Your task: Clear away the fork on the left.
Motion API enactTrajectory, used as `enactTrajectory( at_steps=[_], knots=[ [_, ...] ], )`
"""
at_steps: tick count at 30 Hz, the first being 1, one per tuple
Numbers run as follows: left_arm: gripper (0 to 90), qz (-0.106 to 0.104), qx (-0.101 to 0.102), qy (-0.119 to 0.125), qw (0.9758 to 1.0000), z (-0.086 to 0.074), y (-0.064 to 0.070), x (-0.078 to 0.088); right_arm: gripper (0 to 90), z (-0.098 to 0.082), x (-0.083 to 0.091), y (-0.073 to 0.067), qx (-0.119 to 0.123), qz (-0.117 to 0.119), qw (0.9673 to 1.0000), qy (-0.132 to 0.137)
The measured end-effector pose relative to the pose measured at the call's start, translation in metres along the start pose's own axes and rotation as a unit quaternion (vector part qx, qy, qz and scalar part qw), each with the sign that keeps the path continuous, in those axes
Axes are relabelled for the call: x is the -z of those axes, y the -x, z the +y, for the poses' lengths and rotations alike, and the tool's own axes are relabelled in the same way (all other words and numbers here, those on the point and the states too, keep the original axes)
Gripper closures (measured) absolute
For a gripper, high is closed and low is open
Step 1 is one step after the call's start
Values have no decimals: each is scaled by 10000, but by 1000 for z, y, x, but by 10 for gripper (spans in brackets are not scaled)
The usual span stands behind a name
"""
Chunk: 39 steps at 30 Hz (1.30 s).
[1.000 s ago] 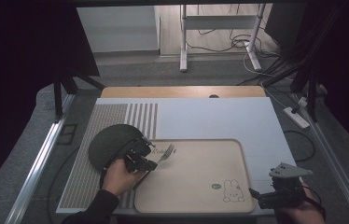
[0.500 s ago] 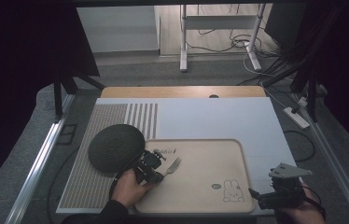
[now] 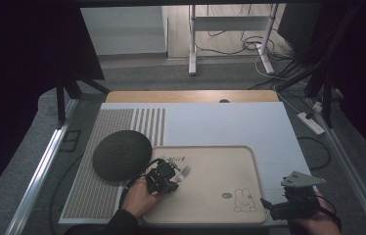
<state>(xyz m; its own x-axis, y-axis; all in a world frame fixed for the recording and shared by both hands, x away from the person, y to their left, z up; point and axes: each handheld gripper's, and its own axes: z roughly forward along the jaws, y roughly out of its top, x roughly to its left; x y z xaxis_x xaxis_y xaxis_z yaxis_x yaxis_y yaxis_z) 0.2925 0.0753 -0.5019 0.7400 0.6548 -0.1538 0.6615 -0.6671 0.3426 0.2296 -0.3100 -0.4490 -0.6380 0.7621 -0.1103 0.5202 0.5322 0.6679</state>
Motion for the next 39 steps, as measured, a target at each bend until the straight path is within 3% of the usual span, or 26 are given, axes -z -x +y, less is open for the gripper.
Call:
enactTrajectory(
  at_steps=[6, 15, 20, 27, 35, 39],
  knots=[
    [892, 26, 328, -12, 9995, -4, -18, 2, 0, 0, 0, 0, 12, 13, 10000, -4],
    [891, 39, 862, 98, 9962, -16, -47, 9, 0, 0, 0, 0, 48, 23, 10000, -19],
    [891, 80, 1017, 106, 9947, -20, -55, 11, 0, 0, -1, -1, 60, 20, 10000, -23],
    [866, 72, 1067, 181, 9941, -21, -58, 12, 0, 0, -1, -1, 82, 23, 10000, -34],
    [692, 101, 966, 501, 9940, -21, -56, 22, 0, 0, -1, -1, 83, 28, 10000, -35],
    [576, 82, 994, 698, 9926, -24, -59, 28, 0, 0, -1, -1, 73, 33, 10000, -27]
  ],
)
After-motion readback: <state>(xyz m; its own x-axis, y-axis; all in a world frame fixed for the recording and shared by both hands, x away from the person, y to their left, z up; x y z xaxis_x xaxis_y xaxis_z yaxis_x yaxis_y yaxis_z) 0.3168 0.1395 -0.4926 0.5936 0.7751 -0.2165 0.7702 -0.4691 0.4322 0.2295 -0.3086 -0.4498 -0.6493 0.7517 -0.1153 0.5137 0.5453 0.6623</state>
